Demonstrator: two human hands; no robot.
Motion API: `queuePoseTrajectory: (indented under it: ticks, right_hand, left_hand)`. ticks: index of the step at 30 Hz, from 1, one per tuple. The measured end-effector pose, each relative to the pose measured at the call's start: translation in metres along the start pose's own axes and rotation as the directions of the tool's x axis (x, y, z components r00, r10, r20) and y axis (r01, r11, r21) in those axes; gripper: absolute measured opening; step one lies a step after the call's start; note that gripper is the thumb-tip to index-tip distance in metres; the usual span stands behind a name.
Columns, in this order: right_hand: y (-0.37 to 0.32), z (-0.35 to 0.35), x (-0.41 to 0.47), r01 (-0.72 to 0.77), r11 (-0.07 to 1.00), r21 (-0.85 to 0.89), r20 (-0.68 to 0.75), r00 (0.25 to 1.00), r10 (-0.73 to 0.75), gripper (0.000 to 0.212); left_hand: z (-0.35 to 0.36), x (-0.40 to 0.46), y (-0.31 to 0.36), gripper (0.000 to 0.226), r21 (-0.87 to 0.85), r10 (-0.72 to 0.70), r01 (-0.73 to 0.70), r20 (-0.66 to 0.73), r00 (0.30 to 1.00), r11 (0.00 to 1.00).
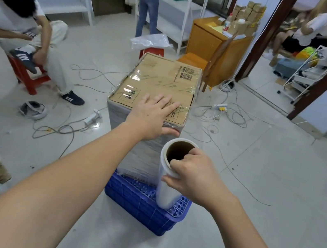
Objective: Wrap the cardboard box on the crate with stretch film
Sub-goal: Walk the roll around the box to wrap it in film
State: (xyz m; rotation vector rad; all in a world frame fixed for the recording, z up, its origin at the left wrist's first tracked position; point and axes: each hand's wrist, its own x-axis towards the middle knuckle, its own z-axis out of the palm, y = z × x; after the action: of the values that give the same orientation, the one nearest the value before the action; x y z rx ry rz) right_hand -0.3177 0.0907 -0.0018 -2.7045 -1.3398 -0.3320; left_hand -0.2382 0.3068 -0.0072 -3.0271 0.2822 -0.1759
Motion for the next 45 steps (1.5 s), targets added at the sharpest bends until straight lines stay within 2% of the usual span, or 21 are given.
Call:
queuePoseTrajectory:
  ticks: [3, 6, 9, 11, 15, 19, 23, 25, 27, 30, 33, 34, 36, 38, 40, 43, 45]
  right_hand:
    - [-0.006, -0.004, -0.002, -0.086, 0.994, -0.068, 0.019, 0.996, 0.087, 0.039]
    - [-0.019, -0.007, -0.008, -0.187, 0.978, -0.092, -0.032, 0.982, 0.185, 0.043]
    - [-0.02, -0.009, -0.01, -0.232, 0.969, -0.091, -0.06, 0.972, 0.227, 0.049]
    - [-0.017, -0.013, -0.012, -0.25, 0.964, -0.087, -0.021, 0.968, 0.249, 0.051]
    - [-0.012, -0.024, -0.021, -0.36, 0.933, -0.005, 0.098, 0.928, 0.358, 0.033]
    - [-0.016, -0.023, -0.025, -0.442, 0.897, -0.03, 0.084, 0.893, 0.443, 0.019]
    - [-0.019, -0.023, -0.018, -0.453, 0.884, -0.116, 0.08, 0.883, 0.463, 0.049]
    - [-0.015, -0.027, -0.013, -0.481, 0.871, -0.104, 0.118, 0.863, 0.491, 0.055]
    - [-0.015, -0.032, -0.011, -0.488, 0.871, -0.052, 0.166, 0.856, 0.49, 0.052]
    - [-0.022, -0.037, -0.009, -0.563, 0.826, -0.005, 0.234, 0.803, 0.549, 0.036]
    - [-0.034, -0.034, -0.005, -0.628, 0.778, -0.031, 0.262, 0.746, 0.613, 0.016]
    - [-0.038, -0.033, -0.002, -0.642, 0.766, -0.042, 0.251, 0.735, 0.63, 0.013]
    - [-0.046, -0.028, 0.006, -0.663, 0.744, -0.084, 0.19, 0.722, 0.665, 0.022]
    - [-0.053, -0.021, 0.016, -0.704, 0.692, -0.159, 0.102, 0.685, 0.721, 0.046]
    - [-0.054, -0.008, 0.024, -0.745, 0.639, -0.19, -0.046, 0.657, 0.752, 0.064]
    - [-0.062, 0.007, 0.026, -0.753, 0.65, -0.097, -0.245, 0.651, 0.718, 0.068]
    - [-0.072, 0.014, 0.024, -0.746, 0.661, -0.074, -0.254, 0.655, 0.711, 0.067]
  left_hand:
    - [-0.001, 0.001, 0.002, 0.105, -0.016, -0.008, 0.008, 0.003, 1.0, 1.0]
    - [-0.001, -0.001, 0.003, 0.105, -0.024, -0.005, 0.005, -0.012, 1.0, 1.0]
    - [0.0, -0.001, 0.003, 0.104, -0.034, -0.011, 0.011, -0.007, 1.0, 0.999]
    - [-0.001, -0.001, 0.003, 0.104, -0.043, -0.024, 0.024, 0.003, 1.0, 0.999]
    - [-0.005, 0.0, 0.004, 0.105, -0.063, -0.037, 0.039, 0.027, 0.999, 0.997]
    - [-0.008, 0.001, 0.002, 0.108, -0.097, -0.039, 0.044, 0.06, 0.997, 0.994]
    - [-0.012, 0.004, -0.007, 0.113, -0.16, -0.023, 0.039, 0.099, 0.995, 0.986]
    - [-0.016, 0.008, -0.013, 0.115, -0.183, 0.018, 0.003, 0.115, 0.993, 0.983]
    - [-0.021, 0.011, -0.019, 0.116, -0.19, 0.086, -0.059, 0.136, 0.987, 0.98]
    - [-0.023, 0.015, -0.039, 0.113, -0.171, 0.24, -0.211, 0.171, 0.956, 0.962]
    - [-0.02, 0.017, -0.069, 0.114, -0.121, 0.388, -0.371, 0.187, 0.902, 0.921]
    - [-0.018, 0.019, -0.078, 0.111, -0.124, 0.419, -0.402, 0.183, 0.889, 0.907]
    - [-0.014, 0.021, -0.09, 0.102, -0.139, 0.462, -0.444, 0.157, 0.873, 0.885]
    - [-0.007, 0.023, -0.092, 0.095, -0.137, 0.483, -0.469, 0.101, 0.87, 0.873]
    - [0.0, 0.025, -0.09, 0.093, -0.113, 0.487, -0.478, 0.072, 0.87, 0.871]
    - [0.006, 0.029, -0.086, 0.092, -0.084, 0.488, -0.483, 0.048, 0.872, 0.871]
    - [0.007, 0.03, -0.086, 0.091, -0.079, 0.491, -0.487, 0.032, 0.871, 0.87]
